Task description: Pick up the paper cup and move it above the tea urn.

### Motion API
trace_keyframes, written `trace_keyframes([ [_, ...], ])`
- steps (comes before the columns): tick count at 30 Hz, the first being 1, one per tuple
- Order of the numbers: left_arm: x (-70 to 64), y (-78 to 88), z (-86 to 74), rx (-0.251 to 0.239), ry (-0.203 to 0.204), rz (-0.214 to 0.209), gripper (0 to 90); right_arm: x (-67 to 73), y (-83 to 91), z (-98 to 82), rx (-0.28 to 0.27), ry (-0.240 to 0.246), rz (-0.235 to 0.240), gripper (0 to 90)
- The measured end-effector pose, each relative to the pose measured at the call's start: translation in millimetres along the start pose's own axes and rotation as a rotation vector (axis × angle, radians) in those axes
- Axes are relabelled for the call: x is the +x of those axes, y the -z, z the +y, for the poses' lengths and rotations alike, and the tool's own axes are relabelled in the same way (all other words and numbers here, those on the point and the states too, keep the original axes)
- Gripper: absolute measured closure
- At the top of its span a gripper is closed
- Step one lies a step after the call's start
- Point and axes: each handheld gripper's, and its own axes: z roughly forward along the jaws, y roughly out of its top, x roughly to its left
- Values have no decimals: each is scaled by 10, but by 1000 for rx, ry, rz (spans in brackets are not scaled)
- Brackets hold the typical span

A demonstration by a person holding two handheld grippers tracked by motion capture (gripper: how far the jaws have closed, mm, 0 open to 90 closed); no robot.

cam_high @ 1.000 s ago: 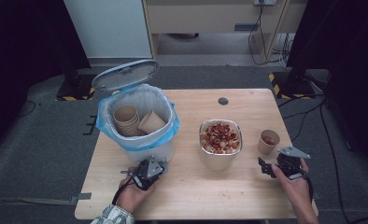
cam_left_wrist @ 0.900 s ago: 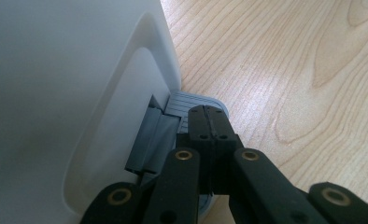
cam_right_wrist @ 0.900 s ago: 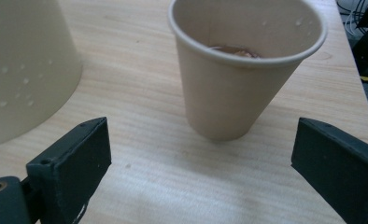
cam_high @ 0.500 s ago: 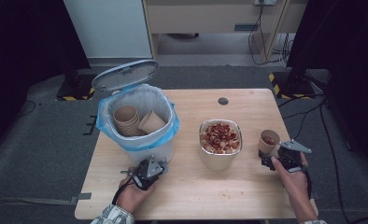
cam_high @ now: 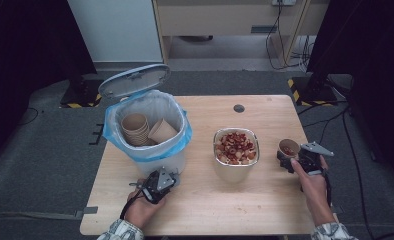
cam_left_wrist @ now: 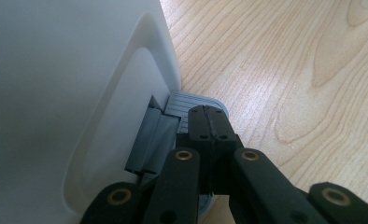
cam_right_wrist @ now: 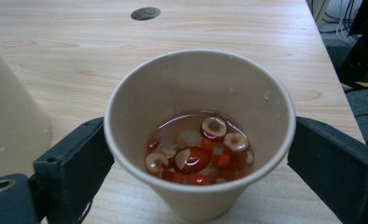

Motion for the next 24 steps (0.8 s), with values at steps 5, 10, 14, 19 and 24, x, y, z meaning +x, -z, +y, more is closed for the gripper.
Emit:
trace_keyframes([
  [5,0,0,0,0,0,0,898,7,-62,-14,-3,17,1,92],
  [10,1,0,0,0,-1,-1,898,16,-94,-14,-16,18,-3,114],
  [14,-1,0,1,1,-1,0,898,14,-97,-10,-38,26,-3,150],
  [19,-1,0,0,0,-1,0,898,20,-109,-17,-47,34,5,169],
  [24,-3,0,1,0,-1,1,898,16,-151,-32,-55,43,16,229],
])
